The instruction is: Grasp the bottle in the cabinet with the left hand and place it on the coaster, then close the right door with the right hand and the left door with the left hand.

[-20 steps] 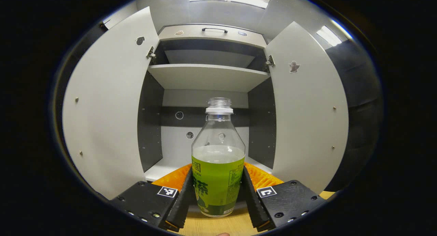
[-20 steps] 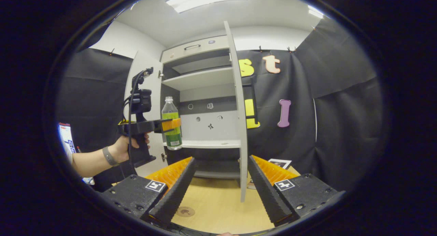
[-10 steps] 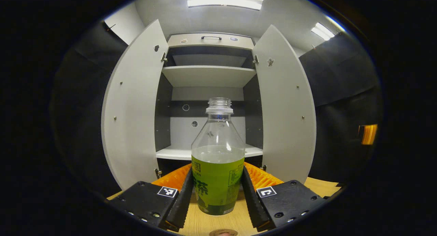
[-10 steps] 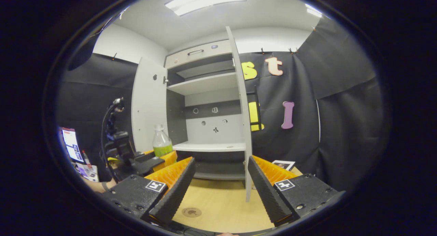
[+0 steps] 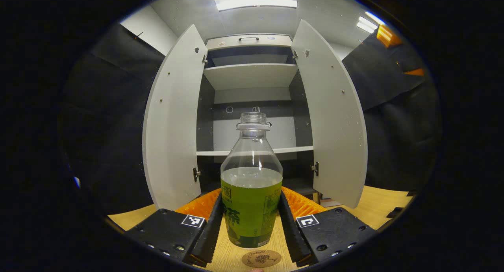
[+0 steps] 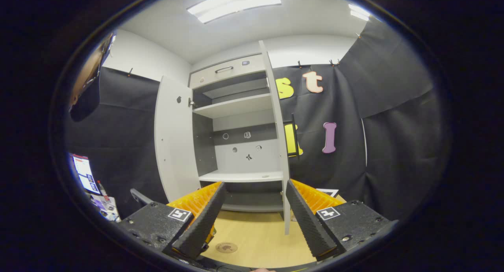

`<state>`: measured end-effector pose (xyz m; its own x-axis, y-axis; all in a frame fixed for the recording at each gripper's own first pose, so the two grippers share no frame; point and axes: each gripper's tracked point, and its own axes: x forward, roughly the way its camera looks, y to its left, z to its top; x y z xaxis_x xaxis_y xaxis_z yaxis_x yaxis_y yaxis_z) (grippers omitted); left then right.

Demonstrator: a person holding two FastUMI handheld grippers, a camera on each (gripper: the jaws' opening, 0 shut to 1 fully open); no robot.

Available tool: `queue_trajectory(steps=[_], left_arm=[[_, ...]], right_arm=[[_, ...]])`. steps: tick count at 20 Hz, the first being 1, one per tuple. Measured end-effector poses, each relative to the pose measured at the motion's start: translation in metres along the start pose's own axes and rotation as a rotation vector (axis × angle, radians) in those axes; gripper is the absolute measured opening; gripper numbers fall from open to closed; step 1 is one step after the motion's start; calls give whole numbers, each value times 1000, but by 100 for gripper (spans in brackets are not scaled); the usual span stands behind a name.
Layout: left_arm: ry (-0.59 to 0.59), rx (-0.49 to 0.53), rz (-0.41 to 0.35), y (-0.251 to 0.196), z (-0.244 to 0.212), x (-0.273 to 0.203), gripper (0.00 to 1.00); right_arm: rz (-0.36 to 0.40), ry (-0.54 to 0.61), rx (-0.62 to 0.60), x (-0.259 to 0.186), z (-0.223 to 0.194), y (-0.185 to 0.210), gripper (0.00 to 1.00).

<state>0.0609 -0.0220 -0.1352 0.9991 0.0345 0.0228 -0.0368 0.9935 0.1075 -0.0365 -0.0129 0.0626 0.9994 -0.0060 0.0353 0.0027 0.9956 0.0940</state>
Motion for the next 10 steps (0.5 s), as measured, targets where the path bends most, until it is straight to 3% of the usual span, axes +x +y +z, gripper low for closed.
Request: queue_trajectory(steps=[5, 10], left_arm=[[22, 34, 30, -1, -53, 0, 69], [58, -33, 30, -6, -80, 1, 69]], right_arm=[[-25, 1, -49, -7, 14, 10, 100], [-42, 23, -78, -5, 8, 18, 100]])
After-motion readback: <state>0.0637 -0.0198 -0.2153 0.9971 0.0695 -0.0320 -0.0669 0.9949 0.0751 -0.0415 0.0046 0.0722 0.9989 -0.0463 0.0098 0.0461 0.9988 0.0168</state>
